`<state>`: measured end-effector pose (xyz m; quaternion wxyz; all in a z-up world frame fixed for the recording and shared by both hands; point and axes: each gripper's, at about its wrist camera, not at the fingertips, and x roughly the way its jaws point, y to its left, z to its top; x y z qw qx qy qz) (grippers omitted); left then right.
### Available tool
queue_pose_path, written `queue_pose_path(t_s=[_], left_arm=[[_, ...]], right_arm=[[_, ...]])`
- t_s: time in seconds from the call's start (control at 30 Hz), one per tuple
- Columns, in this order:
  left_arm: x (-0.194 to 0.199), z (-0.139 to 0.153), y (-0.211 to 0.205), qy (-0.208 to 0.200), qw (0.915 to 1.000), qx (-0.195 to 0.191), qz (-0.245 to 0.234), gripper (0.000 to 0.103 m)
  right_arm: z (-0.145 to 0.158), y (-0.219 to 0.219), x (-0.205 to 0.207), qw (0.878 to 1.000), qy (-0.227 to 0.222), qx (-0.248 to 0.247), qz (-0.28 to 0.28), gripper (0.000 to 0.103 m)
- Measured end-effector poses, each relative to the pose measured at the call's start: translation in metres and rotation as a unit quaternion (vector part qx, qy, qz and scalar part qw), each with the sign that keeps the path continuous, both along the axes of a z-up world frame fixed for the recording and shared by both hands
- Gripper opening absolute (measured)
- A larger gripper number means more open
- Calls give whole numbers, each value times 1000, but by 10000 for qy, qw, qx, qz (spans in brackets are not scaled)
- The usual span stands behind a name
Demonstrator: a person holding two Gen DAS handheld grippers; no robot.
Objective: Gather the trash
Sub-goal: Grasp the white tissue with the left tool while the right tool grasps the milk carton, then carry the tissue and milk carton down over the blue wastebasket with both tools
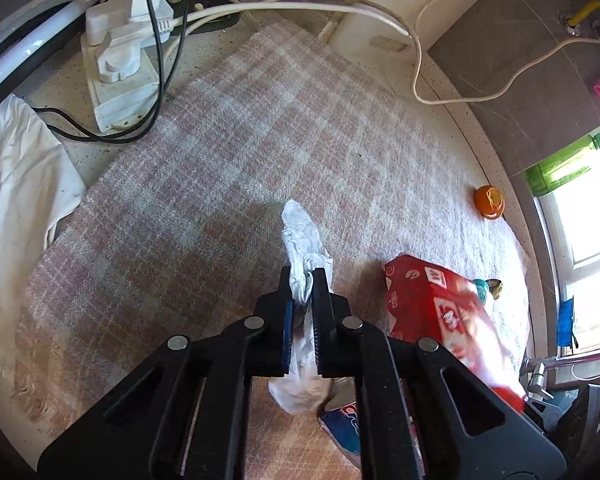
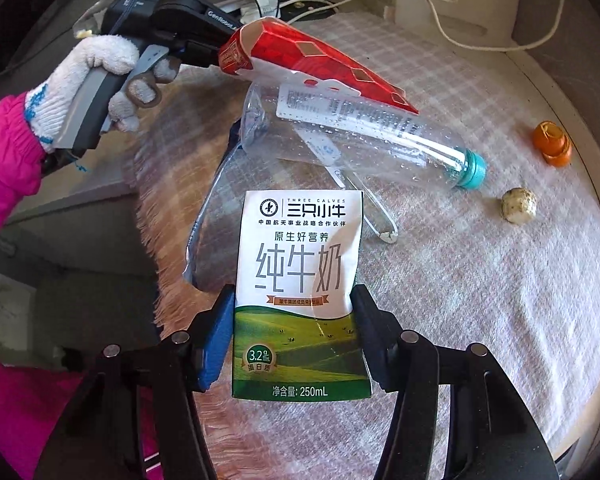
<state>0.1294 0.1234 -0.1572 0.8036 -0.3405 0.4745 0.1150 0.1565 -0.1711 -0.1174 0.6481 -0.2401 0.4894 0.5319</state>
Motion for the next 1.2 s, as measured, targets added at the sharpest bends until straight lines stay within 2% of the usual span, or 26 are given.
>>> queue_pose_path(t_s=[0.37,0.7,0.97,1.2], left_arm=[[-33,29,14,-403,9991,11,139,6],[-76,49,16,-683,9977,25,49,6],[-120,62,1,-813,9964,72,-230,6],[-162,66,-18,-883,9950,69,-473,6]], right_arm=[[7,-19,5,9952,174,221,-939,56],[20,-36,5,9820,304,504,-1797,56],[32,-47,-11,9731,250,660,-2194,56],[44,-53,-44,9682,342,842,-2331,56]])
